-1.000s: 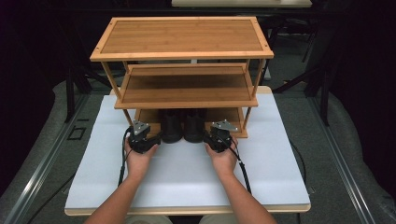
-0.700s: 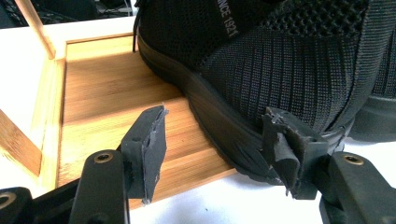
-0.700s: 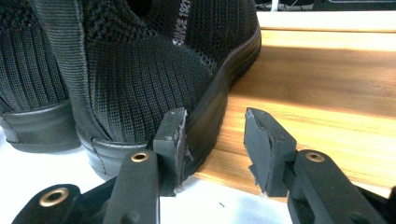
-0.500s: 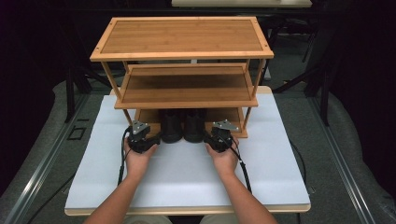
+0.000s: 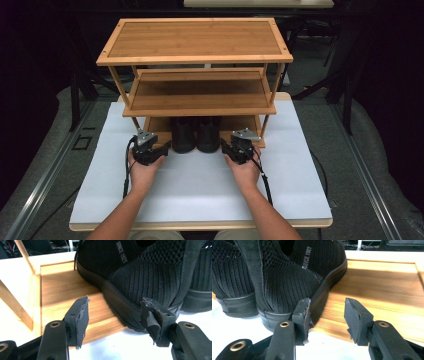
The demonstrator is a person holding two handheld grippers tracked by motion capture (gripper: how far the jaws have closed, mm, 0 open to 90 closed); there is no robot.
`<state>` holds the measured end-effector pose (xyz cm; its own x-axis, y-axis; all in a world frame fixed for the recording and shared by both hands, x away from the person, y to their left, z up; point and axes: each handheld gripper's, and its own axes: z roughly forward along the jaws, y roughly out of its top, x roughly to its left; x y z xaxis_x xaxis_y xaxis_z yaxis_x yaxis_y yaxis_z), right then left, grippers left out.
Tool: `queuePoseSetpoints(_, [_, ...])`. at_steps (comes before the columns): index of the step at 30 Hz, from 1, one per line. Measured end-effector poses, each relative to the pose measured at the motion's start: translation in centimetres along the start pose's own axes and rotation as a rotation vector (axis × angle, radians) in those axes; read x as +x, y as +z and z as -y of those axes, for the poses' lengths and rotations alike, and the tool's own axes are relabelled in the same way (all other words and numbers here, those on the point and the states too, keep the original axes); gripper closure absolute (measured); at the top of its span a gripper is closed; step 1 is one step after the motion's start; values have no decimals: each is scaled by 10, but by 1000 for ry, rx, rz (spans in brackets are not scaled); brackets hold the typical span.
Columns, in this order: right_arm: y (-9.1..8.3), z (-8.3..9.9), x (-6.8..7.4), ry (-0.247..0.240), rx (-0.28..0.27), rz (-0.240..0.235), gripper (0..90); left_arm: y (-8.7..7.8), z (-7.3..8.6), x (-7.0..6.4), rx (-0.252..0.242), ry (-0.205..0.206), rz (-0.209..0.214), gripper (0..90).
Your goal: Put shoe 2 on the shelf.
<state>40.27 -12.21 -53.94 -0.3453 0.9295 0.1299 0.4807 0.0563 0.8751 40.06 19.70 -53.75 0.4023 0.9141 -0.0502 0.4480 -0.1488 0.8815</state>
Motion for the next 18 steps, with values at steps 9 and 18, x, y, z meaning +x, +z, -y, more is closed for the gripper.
queuePoseSetpoints(9, [-18,-2,-5,-12,-25,-9,546,-19,-4,5,-18,15,11,396])
queuePoseSetpoints(18, [-37,0,-8,-5,-46,-40,535,-39,-1,13,-30,18,23,392])
